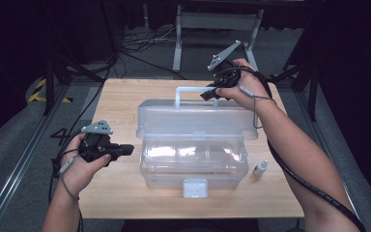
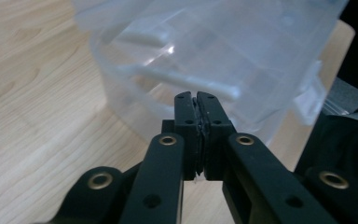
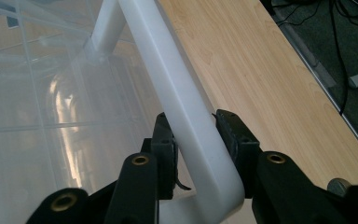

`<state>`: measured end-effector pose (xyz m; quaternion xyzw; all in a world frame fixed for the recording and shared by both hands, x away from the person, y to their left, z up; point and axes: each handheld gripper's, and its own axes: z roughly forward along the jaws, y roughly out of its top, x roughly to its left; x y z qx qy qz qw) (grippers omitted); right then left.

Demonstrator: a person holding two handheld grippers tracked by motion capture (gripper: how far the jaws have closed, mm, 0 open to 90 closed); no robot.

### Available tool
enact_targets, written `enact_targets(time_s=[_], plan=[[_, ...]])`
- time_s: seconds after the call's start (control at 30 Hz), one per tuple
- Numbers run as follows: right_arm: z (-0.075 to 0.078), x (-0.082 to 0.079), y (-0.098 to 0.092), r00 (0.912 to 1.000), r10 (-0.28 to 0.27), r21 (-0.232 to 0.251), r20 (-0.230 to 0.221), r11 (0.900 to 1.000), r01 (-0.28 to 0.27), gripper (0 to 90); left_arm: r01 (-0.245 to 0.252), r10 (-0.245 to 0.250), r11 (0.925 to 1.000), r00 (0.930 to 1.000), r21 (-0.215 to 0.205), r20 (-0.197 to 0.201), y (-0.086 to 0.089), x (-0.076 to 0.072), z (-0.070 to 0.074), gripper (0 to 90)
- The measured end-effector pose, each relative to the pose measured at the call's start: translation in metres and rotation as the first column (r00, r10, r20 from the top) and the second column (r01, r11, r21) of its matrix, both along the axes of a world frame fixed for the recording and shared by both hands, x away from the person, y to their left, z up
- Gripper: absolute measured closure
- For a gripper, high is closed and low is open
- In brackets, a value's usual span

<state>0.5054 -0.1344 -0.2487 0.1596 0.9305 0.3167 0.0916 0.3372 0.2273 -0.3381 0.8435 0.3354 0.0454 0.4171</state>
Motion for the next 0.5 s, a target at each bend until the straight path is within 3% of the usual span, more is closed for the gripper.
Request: enact_targets(time_s=[0.17,0.5], plan=[[0.0,0.0,0.0,1.0,-0.001,-0.002,0.0,1.0,0.001,70.4,0.066,-0.065,0.9972,0.9971,-0.034,0.04,-0.019,-0.006,0.006,89.3],[0.0,0.0,0.0,1.0,0.001,0.004,0.002,1.0,-0.001,70.4,0.035,-0.03,0.9962,0.9974,-0.08,0.065,-0.031,-0.002,0.002,89.3]])
